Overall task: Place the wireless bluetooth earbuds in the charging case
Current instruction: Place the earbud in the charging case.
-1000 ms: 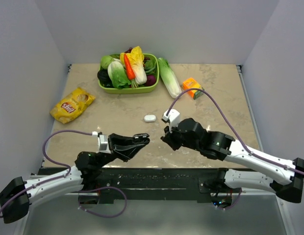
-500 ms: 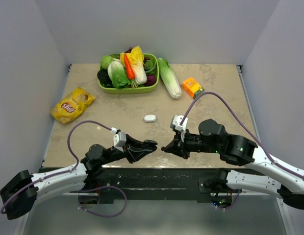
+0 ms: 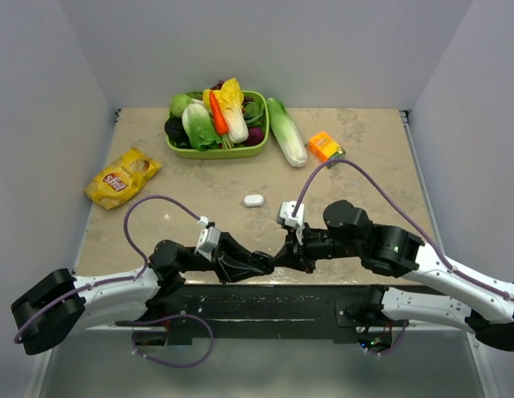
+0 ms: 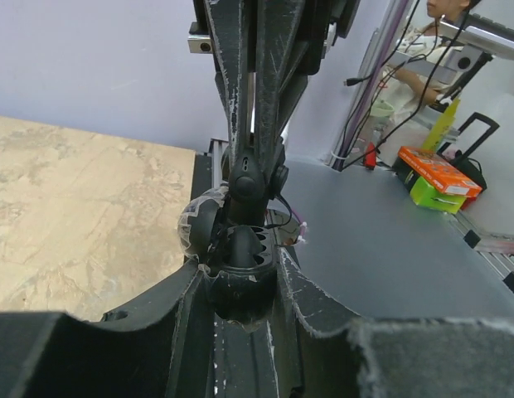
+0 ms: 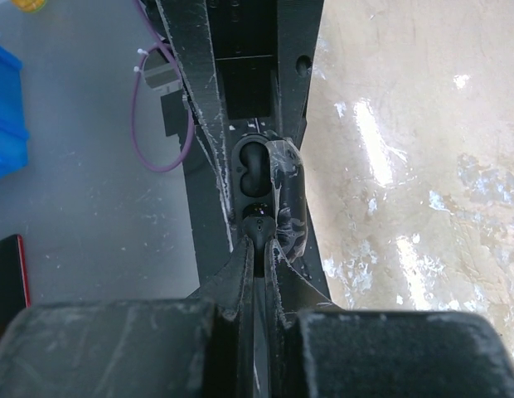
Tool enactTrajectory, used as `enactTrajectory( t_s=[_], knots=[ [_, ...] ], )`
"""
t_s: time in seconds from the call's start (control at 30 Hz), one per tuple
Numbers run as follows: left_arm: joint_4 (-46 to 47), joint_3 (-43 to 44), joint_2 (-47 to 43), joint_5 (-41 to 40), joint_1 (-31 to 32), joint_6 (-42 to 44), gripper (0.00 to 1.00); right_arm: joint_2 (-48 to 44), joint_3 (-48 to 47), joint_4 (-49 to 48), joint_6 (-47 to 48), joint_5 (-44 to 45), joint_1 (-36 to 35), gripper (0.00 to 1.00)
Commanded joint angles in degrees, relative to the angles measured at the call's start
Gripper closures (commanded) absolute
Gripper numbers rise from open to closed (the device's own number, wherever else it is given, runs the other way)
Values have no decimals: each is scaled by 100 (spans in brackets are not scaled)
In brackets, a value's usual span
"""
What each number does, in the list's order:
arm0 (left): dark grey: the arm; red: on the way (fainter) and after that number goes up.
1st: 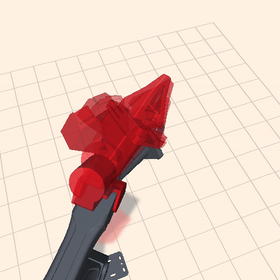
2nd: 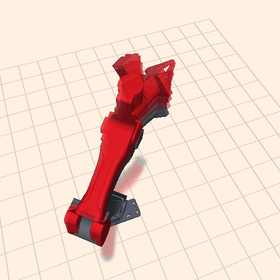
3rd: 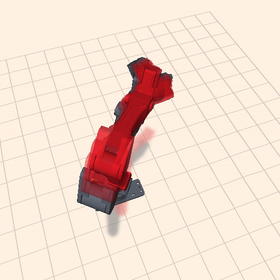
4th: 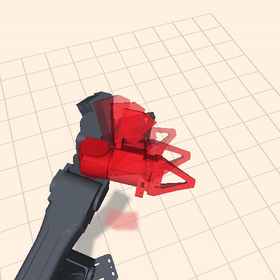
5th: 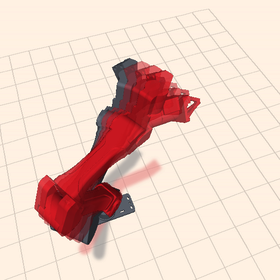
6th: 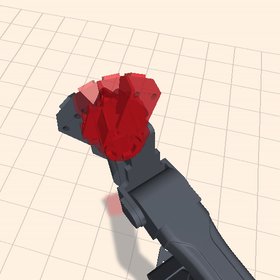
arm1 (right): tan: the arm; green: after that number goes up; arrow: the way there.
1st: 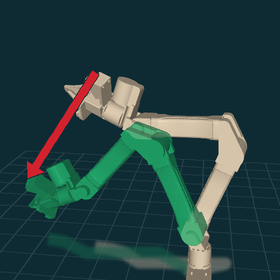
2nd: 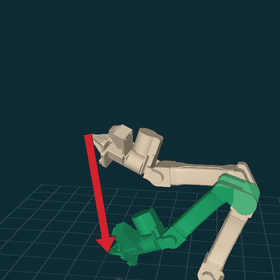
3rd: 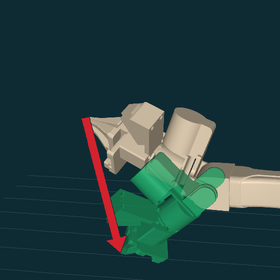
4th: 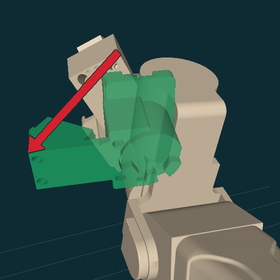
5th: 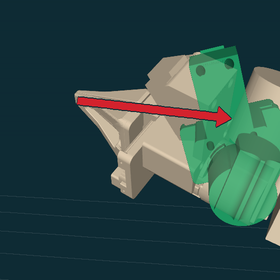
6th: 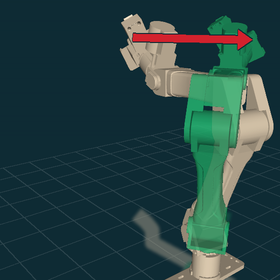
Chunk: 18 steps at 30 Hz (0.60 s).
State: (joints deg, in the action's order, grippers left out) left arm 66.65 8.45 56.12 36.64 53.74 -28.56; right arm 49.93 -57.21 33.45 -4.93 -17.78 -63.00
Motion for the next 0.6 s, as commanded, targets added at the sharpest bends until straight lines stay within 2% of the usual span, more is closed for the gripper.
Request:
enactTrajectory(
  t_s=[0.0,0.57],
  knots=[
    [700,245,13,326,-30,-80,100,-1,-97,-40,54,-156,-19,100],
    [691,447,48,370,-30,34,100,105,-53,-84,-26,-94,-72,100]
  ],
)
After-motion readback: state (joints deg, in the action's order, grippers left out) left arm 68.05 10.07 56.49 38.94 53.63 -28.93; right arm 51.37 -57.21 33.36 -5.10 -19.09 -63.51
